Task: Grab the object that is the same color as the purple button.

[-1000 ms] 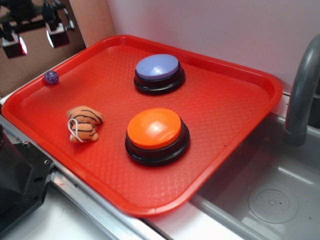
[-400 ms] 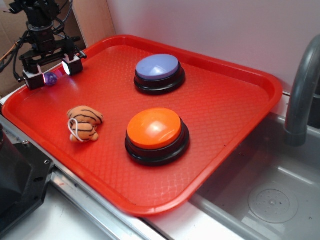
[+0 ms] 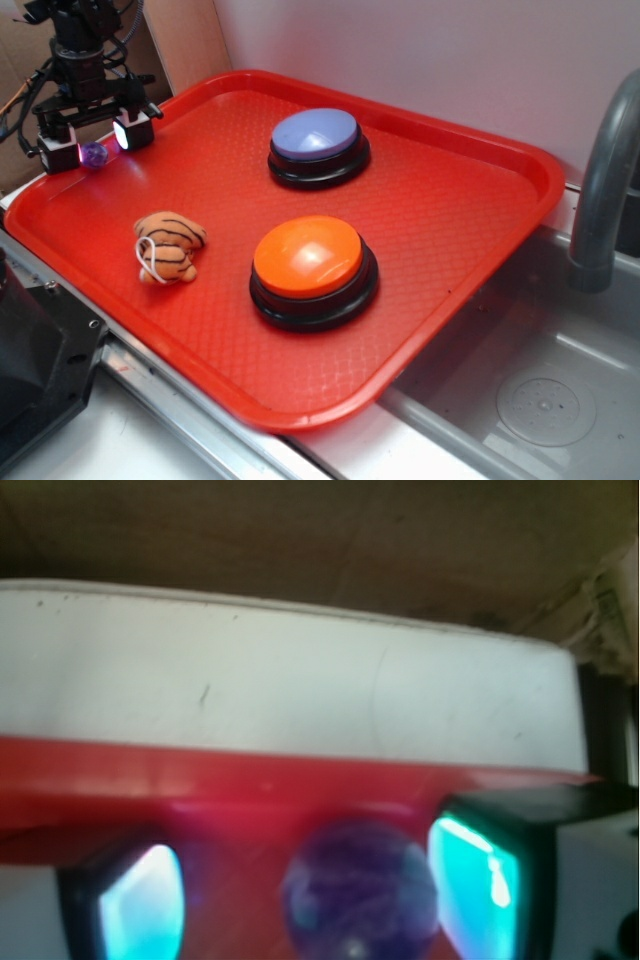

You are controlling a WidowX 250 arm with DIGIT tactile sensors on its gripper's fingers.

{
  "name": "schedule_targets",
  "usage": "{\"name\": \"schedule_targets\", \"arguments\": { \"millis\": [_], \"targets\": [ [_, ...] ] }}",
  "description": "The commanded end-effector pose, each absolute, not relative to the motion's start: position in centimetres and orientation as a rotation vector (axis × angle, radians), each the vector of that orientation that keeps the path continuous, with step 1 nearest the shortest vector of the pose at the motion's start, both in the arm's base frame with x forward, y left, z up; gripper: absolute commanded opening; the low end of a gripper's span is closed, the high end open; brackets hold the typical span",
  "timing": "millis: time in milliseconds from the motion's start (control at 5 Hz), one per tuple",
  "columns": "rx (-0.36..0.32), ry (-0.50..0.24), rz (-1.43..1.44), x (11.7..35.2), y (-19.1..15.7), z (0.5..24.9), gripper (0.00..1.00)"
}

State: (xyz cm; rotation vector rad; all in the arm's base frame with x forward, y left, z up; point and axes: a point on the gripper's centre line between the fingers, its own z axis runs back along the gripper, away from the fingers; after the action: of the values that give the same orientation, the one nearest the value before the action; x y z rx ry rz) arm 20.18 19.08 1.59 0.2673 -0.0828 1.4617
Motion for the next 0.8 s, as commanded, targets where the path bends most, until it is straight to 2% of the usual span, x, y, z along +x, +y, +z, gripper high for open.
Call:
{"name": "schedule_targets", "arguments": {
  "millis": [0,200,600],
  "targets": [
    [0.26,-0.133,1.391,17.5,17.1,3.3,0.0],
    [0.224,-0.149,1.359,17.3,15.8,4.1,0.0],
    [0.185,-0.251,1.059,18.0,12.6,8.3,0.0]
  ]
}}
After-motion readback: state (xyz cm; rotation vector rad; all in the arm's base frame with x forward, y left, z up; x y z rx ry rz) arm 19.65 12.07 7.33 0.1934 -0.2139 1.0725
